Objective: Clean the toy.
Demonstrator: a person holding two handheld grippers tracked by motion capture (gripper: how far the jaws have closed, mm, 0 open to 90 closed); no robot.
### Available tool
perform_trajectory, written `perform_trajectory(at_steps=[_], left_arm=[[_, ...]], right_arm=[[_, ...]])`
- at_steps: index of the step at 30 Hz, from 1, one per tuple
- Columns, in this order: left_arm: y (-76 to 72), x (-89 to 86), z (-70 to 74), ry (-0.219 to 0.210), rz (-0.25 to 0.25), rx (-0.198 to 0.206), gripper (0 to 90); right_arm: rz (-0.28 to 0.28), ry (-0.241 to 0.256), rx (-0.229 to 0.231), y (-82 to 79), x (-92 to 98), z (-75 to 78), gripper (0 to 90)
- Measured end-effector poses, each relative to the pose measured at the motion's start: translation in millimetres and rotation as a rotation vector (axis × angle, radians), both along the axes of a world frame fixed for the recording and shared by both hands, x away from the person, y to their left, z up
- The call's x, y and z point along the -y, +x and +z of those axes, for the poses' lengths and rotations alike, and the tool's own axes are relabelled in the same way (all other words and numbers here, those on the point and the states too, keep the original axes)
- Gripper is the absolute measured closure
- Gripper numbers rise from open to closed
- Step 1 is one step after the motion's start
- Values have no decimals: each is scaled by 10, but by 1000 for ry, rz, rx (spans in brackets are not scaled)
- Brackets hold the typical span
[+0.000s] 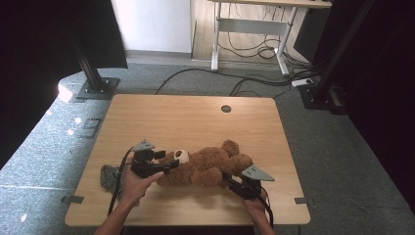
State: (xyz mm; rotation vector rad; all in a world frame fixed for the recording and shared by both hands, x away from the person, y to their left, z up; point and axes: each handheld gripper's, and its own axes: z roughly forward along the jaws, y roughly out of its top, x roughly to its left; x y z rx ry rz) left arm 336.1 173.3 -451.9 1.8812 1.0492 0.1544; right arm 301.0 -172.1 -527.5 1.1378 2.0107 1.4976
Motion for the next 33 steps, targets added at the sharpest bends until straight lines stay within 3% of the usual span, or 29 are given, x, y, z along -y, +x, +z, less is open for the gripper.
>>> perform_trajectory(at_steps=[3, 5, 9, 12, 17, 21, 25, 28, 30, 33], left_arm=[[13, 135, -87, 44, -23, -18, 256], [-18, 194, -154, 94, -11, 10, 259], [-122, 228, -226, 142, 3, 59, 292], [-176, 223, -239, 142, -3, 70, 291], [-247, 211, -279, 123, -6, 78, 292], [-278, 191, -289, 92, -17, 68, 291], [-308, 157, -299, 67, -22, 58, 298], [-354, 136, -315, 81, -27, 63, 299], [-394, 95, -327, 66, -42, 57, 321], [-472, 35, -364, 38, -65, 48, 356]], right_arm=[[1, -1, -4, -10, 11, 6, 582], [3, -2, -8, -32, 35, 22, 513], [35, 37, 10, -112, 136, 115, 383], [25, 85, 32, -210, 270, 252, 258], [4, 136, 58, -250, 396, 446, 218], [1, 133, 60, -169, 403, 556, 222], [59, 83, 10, -34, 287, 545, 261], [128, -22, -53, 3, 122, 429, 293], [163, -115, -135, -16, 33, 278, 348], [208, -112, -204, -79, -9, 94, 410]])
